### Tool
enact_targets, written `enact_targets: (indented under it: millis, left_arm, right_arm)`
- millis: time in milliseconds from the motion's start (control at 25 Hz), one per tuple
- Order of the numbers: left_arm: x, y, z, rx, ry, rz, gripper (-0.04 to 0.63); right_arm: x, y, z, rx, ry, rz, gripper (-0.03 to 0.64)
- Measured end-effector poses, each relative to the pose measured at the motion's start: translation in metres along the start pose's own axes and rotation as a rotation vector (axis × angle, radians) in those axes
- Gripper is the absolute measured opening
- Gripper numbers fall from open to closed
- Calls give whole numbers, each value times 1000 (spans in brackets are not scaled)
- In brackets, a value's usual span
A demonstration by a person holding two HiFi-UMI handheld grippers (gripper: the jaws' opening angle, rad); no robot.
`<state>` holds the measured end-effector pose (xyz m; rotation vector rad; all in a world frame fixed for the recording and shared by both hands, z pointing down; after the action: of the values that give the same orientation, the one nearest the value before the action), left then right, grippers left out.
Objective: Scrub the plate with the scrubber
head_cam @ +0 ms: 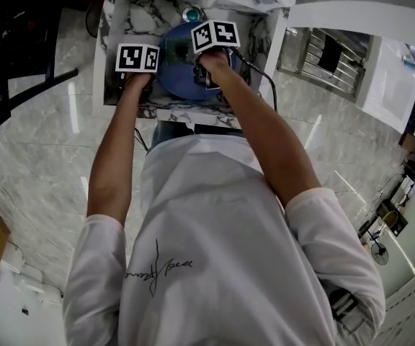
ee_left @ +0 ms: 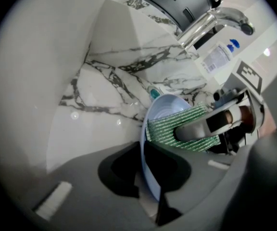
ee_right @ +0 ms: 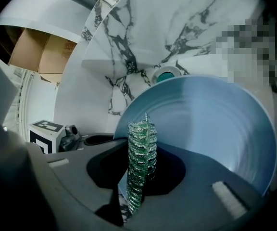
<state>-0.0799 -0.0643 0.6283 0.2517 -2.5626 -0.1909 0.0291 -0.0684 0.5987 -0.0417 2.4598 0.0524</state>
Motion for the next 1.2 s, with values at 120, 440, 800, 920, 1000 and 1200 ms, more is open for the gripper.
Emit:
enact_targets:
  millis: [120, 440, 800, 920, 1000, 1200]
  left_arm:
    - [0, 0, 0, 0, -3, -5, 89]
    - [0, 1, 0, 0, -1, -5, 89]
    - [-1, 1, 0, 2, -5, -12, 89]
    - [0, 1, 1, 1, -6, -13, 89]
    - [0, 1, 0, 1, -5, -12, 89]
    - [-1, 1, 1, 2, -4, -12, 89]
  right_arm:
    - [-3, -1, 1, 1, 12, 4, 64]
    - [-10, -4, 7, -1, 41, -2, 63]
    - [-17, -6, 14, 0, 63, 3, 64]
    - [-19, -7, 16, 0, 67, 2, 64]
    - [-21, -6, 17, 1, 69, -1, 64]
    - [-26, -7, 23, 3, 78, -7, 64]
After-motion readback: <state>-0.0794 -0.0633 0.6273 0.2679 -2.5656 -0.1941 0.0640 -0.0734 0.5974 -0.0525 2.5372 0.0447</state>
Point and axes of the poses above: the fingertips, and each gripper's own axes: z backward along the fingers, x to its left, y out of its underside, the point moved 4 cm from there along z, backward along the fingers, and after that the axes turned 5 degrees about z, right-handed, at the moved point
